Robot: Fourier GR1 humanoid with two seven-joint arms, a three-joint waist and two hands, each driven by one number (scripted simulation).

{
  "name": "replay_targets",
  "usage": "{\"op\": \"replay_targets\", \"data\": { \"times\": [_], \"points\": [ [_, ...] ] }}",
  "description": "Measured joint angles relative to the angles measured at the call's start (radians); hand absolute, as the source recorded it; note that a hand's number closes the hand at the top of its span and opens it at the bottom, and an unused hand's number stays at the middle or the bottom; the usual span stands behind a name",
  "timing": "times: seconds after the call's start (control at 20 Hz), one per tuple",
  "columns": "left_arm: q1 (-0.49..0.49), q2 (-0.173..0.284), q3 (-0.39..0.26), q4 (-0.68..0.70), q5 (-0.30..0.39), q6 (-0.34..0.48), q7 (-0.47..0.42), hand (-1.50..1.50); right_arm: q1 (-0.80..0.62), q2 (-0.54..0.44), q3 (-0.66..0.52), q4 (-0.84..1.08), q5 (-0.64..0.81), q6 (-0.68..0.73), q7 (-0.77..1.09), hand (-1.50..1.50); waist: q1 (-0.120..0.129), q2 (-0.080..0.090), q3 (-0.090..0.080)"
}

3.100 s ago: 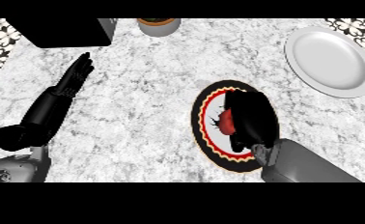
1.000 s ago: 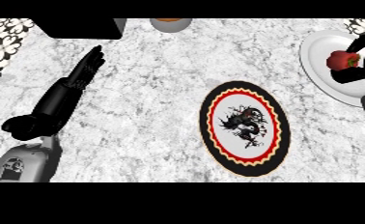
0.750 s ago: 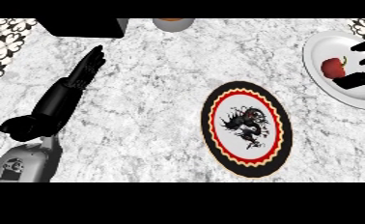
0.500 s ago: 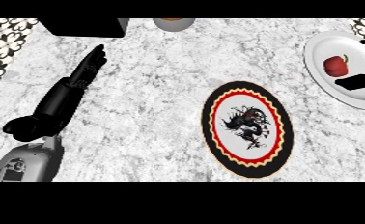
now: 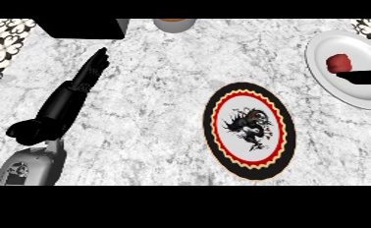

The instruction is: Pick the bell pepper from the plate and place it in the plate

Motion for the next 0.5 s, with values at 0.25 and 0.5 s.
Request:
{"op": "replay_targets", "data": {
  "times": [0.25,0.5],
  "points": [
    [-0.006,-0.001,0.011,0.004,-0.006,0.009,0.007,0.0,-0.022,-0.003,-0.119,-0.006,-0.157,0.169,-0.085,-1.5,-0.015,-0.007,-0.001],
    [0.014,0.001,0.016,-0.013,-0.004,0.004,0.007,0.0,0.003,-0.04,-0.234,0.01,-0.301,0.35,-0.144,-1.5,-0.02,-0.009,-0.001]
  ]
}}
